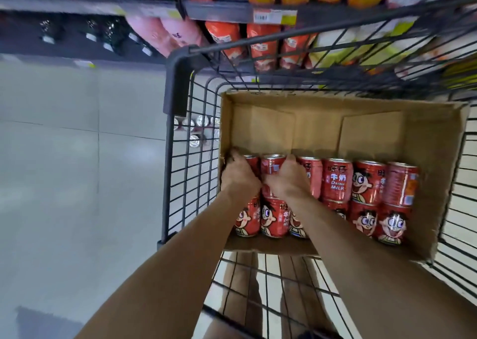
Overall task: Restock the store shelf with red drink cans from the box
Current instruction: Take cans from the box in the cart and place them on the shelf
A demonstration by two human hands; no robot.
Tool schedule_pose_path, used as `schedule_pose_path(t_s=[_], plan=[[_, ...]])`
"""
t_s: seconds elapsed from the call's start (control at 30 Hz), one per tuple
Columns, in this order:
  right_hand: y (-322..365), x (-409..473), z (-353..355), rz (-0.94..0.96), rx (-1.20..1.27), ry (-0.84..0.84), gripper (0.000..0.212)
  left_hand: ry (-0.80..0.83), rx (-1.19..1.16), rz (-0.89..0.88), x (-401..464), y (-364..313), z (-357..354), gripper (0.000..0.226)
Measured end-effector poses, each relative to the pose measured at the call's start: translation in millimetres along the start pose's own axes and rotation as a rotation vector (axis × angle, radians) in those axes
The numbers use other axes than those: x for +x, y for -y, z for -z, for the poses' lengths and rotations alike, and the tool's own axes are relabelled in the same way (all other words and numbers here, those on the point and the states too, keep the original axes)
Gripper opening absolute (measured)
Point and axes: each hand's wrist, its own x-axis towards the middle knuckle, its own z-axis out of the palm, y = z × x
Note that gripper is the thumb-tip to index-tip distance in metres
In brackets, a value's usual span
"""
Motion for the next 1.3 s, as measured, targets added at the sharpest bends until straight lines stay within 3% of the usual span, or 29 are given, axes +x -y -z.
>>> schedule_pose_path(t_s=[0.13,0.3,0.7,0.9,1.3], plan=[[-6,-15,1,0.032,0.062,-0.043,0.067,-0.009,-0.084,0.08,-2,-6,5,0.062],[-18,-35,24,0.095,0.152,-0.06,0.062,-0.054,-0.199,0.011,-33,-10,11,0.085],[24,-135,102,0.297,0.138,-0.147,0.066,-0.214,-0.548,-0.241,-152,-3,87,0.083],[59,-194,101,0.474,0.163,-0.164,0.081,-0.352,-0.705,-0.307,-194,35,122,0.08],[158,-282,42,0.77,0.064,-0.166,0.073,-0.575,-0.985,-0.28,-234,168,206,0.076]])
